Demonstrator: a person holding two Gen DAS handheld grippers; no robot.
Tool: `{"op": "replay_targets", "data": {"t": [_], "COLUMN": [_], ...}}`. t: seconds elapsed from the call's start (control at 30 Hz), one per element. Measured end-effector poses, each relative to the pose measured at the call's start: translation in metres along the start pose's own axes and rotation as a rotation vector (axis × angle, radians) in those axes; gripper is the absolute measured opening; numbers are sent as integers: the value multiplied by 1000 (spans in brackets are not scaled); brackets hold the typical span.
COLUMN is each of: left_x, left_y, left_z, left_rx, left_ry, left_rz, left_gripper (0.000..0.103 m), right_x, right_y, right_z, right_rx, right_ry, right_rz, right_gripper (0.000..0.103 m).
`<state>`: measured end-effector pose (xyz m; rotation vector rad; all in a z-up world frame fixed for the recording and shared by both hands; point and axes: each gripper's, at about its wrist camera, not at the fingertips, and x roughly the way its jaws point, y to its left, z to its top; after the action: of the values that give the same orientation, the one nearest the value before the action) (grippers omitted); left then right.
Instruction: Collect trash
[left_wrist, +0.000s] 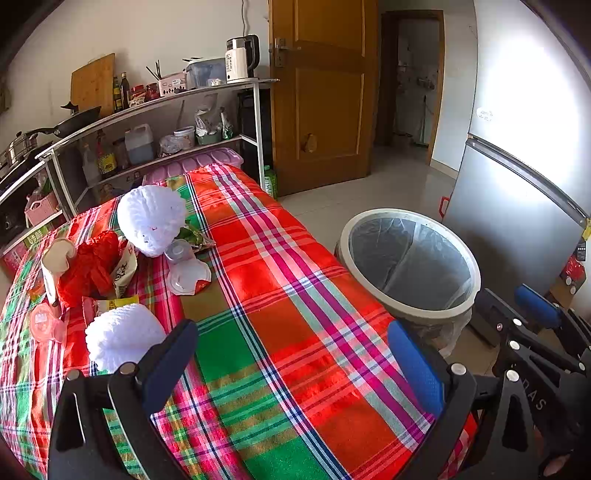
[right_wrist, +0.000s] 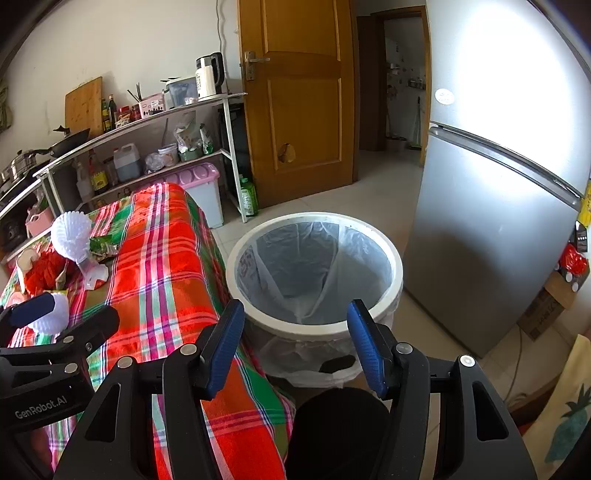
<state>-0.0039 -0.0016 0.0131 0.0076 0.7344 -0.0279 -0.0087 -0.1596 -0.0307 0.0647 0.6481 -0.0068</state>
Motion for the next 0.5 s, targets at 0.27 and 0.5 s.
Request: {"op": "replay_targets", "data": {"t": [0.27, 0.5], "left_x": [-2, -1], "left_y": [1, 2], "left_z": [2, 1], "left_rx": [-6, -9], "left_ry": [-3, -5], "left_rz": [2, 4], "left_gripper": [103, 103], "right_x": [0, -1], "right_y": [0, 0], "right_z": [0, 1], "right_rx": [-1, 1], "right_ry": [-1, -3], "right_rz": [-1, -2], "right_gripper": [59, 59]}}
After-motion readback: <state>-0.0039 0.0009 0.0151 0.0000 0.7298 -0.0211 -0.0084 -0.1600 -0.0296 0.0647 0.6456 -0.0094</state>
